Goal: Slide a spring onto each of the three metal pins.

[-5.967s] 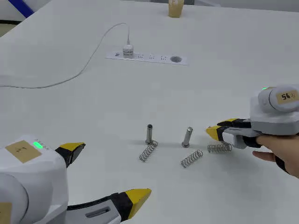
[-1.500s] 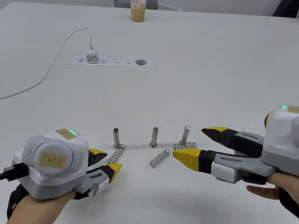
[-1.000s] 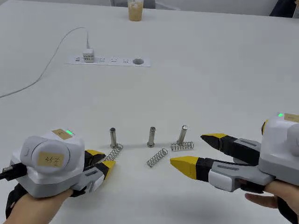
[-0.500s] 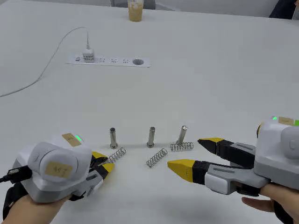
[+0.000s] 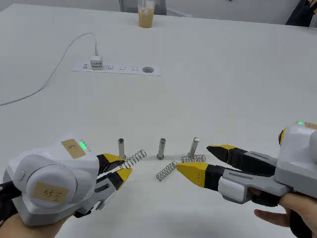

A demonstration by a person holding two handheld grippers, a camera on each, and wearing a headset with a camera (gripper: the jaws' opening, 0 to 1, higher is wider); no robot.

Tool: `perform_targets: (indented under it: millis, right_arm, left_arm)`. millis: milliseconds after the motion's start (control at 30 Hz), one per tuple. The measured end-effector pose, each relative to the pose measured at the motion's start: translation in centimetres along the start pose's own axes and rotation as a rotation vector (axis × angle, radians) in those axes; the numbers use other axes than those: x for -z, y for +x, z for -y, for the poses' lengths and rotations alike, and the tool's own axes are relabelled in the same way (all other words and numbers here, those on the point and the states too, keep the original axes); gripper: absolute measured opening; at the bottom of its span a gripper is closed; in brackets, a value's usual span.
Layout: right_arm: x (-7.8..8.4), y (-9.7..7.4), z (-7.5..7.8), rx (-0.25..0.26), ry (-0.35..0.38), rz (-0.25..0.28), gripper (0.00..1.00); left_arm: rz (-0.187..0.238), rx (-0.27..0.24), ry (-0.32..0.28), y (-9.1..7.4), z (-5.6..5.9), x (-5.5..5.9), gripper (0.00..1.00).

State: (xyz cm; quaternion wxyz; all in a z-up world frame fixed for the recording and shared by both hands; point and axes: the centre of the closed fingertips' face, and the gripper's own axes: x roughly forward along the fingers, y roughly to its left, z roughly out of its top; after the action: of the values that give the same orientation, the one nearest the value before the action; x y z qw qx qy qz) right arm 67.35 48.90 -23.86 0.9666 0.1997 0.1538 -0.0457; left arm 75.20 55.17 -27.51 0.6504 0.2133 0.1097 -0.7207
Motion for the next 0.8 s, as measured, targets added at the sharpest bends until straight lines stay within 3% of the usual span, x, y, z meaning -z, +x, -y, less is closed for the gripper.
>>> perform_targets:
  millis: [133, 267, 467, 800]
  right_arm:
    - [-1.2, 0.1, -0.7, -0.036, 0.099, 0.056, 0.54]
    - [-1.5, 0.2, -1.0, -0.049, 0.100, 0.059, 0.50]
    - [-1.9, 0.5, -2.2, -0.098, 0.154, 0.081, 0.44]
    - [-2.4, 0.8, -5.0, -0.222, 0.199, 0.100, 0.32]
  left_arm:
    - [0.058, 0.025, -0.111, -0.5, 0.3, -1.2, 0.10]
    - [0.107, 0.038, -0.171, -1.1, 0.4, -2.1, 0.10]
    - [0.162, 0.044, -0.173, -2.0, 1.1, -3.4, 0.10]
    - [0.234, 0.062, -0.150, -3.4, 2.8, -5.3, 0.10]
